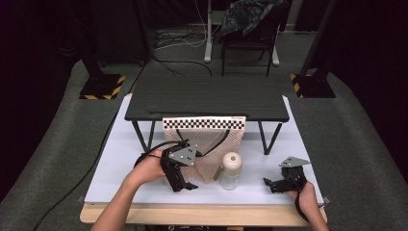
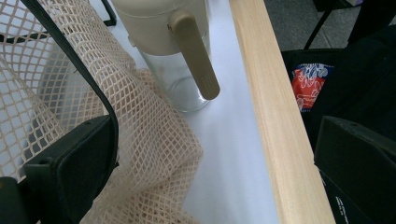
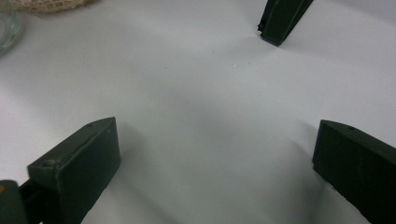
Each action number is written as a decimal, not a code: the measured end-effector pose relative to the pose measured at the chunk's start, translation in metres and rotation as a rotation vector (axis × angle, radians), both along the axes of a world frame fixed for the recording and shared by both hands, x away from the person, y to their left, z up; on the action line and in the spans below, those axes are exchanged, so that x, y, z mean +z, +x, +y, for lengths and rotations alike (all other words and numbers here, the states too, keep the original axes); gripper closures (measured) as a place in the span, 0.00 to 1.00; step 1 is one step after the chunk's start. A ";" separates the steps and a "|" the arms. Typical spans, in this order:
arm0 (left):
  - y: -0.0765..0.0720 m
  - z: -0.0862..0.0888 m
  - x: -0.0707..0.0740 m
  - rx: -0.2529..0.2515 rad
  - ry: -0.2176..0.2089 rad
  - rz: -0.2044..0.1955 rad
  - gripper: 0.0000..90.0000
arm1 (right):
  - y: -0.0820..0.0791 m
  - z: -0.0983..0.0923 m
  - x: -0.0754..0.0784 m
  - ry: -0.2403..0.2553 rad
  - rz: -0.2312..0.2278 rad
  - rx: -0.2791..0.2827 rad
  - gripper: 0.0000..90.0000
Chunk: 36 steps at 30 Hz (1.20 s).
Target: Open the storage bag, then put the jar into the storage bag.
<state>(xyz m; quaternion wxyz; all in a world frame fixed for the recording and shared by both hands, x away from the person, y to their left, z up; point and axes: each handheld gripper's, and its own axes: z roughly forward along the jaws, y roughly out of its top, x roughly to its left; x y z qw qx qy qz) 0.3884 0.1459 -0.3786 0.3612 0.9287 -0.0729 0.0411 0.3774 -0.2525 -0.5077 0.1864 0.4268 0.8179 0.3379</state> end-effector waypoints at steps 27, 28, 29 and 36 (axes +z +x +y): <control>-0.006 0.001 0.006 -0.011 -0.003 -0.027 0.00 | -0.002 0.003 0.002 -0.031 -0.013 -0.004 0.00; -0.006 0.000 0.005 -0.012 -0.001 -0.028 0.00 | -0.001 0.003 0.002 -0.031 -0.009 -0.008 0.00; -0.006 0.000 0.005 -0.010 0.002 -0.030 0.00 | -0.001 0.003 0.003 -0.034 -0.004 -0.011 0.00; -0.007 0.001 0.005 -0.011 -0.002 -0.030 0.00 | -0.006 0.008 0.009 -0.060 -0.029 -0.030 0.00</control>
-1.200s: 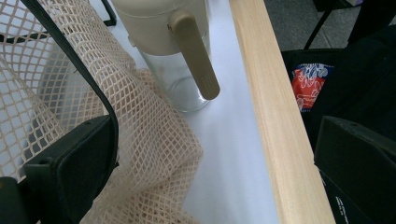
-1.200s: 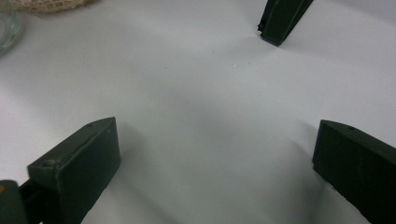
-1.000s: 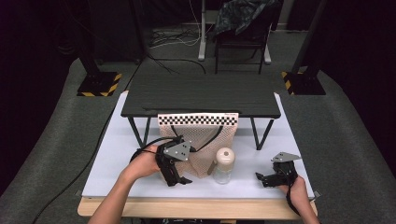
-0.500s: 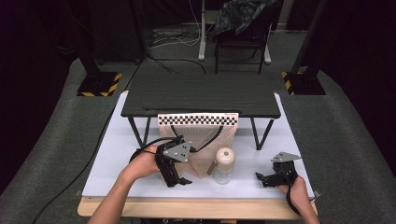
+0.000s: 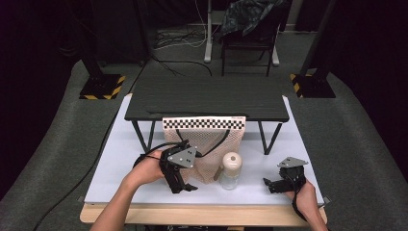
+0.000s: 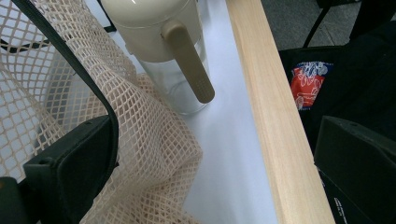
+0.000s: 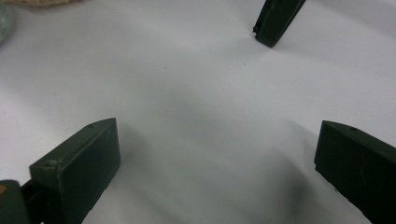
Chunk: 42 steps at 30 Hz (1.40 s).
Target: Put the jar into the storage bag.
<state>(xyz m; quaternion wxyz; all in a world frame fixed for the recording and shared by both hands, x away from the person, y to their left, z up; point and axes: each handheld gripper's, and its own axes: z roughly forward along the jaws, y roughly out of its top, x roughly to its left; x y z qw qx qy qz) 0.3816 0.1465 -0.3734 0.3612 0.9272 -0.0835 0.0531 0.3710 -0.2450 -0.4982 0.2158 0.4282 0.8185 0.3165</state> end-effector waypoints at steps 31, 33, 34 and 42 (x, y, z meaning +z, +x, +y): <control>-0.003 0.001 0.002 -0.003 0.003 -0.012 0.00 | -0.038 0.059 0.048 0.152 -0.099 0.250 0.03; -0.002 0.000 0.002 -0.002 0.004 -0.012 0.00 | -0.039 0.062 0.049 0.157 -0.100 0.263 0.03; -0.002 0.000 0.002 -0.001 0.006 -0.012 0.00 | -0.040 0.065 0.050 0.157 -0.104 0.268 0.03; -0.003 0.000 0.002 -0.002 0.006 -0.012 0.00 | -0.045 0.078 0.055 0.187 -0.109 0.301 0.03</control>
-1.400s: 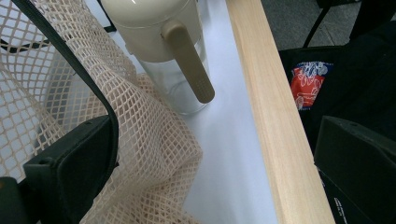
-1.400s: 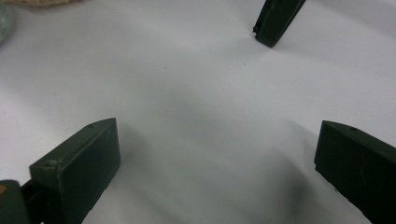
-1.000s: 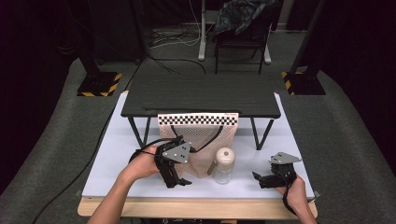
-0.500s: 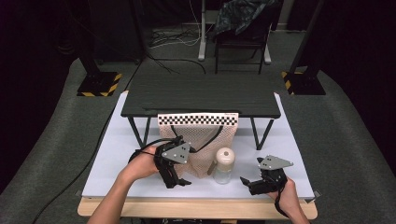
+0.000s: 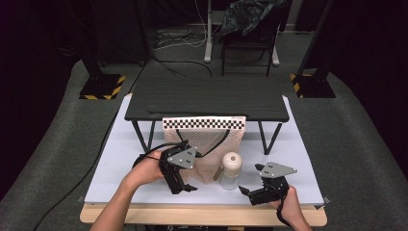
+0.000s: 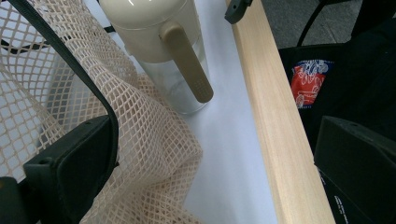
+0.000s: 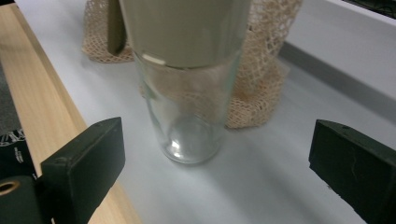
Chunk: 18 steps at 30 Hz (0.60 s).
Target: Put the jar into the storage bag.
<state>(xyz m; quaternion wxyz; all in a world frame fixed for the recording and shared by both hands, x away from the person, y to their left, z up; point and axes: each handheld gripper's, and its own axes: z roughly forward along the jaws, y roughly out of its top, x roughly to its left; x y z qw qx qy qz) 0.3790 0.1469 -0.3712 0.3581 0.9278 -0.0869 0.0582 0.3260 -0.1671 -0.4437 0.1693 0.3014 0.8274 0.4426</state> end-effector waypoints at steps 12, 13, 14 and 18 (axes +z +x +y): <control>-0.001 0.000 0.001 0.001 -0.001 -0.003 0.00 | 0.004 0.020 0.008 0.010 -0.010 0.033 0.02; -0.001 0.000 0.001 0.000 -0.003 -0.003 0.00 | 0.005 0.021 0.008 0.010 -0.009 0.034 0.02; -0.001 0.000 0.000 0.000 -0.003 -0.002 0.00 | 0.006 0.023 0.009 0.007 -0.015 0.037 0.02; 0.000 0.000 0.000 -0.002 -0.002 -0.004 0.00 | 0.012 0.030 0.011 0.010 -0.020 0.047 0.01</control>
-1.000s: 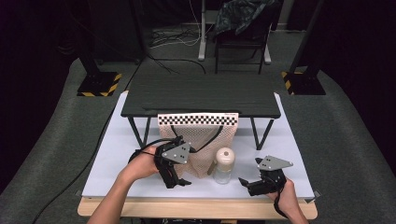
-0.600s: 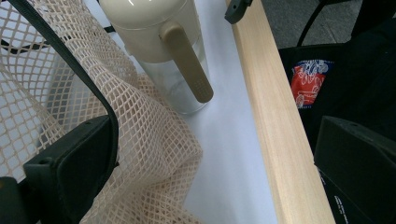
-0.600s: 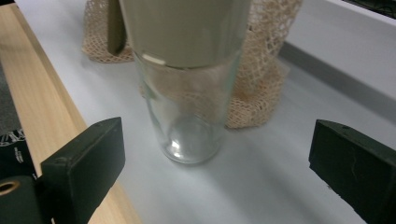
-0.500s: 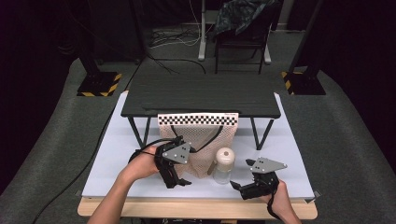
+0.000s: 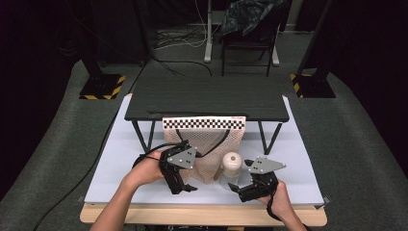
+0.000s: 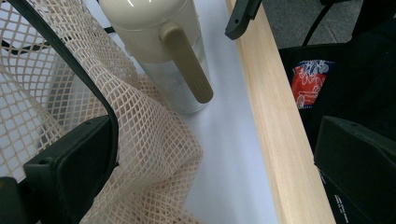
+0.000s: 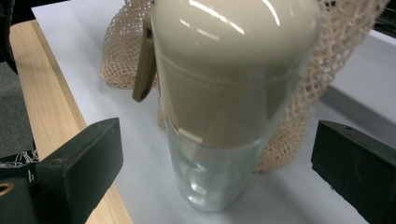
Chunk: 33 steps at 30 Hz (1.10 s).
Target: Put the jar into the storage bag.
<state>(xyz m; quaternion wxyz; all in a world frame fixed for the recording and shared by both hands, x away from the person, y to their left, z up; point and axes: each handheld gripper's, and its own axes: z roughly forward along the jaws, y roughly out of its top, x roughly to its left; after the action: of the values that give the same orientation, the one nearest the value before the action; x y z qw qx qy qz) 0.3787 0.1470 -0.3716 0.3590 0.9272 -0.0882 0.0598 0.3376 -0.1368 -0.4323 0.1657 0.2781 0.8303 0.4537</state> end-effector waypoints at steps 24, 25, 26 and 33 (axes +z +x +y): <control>-0.001 0.001 0.000 -0.002 -0.008 -0.003 0.00 | 0.017 0.015 -0.023 0.039 0.019 -0.011 0.03; -0.001 0.001 0.000 -0.002 -0.008 -0.003 0.00 | 0.017 0.014 -0.024 0.039 0.024 -0.007 0.06; -0.001 0.001 0.000 -0.003 -0.008 -0.003 0.00 | 0.017 0.014 -0.024 0.040 0.022 -0.007 0.08; 0.000 0.001 0.000 -0.006 -0.006 -0.004 0.00 | 0.018 0.011 -0.026 0.049 0.036 0.001 0.19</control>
<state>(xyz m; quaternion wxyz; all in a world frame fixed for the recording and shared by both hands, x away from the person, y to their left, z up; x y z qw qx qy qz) 0.3789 0.1479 -0.3720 0.3615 0.9259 -0.0914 0.0607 0.3557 -0.1254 -0.4587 0.1438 0.2896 0.8219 0.4689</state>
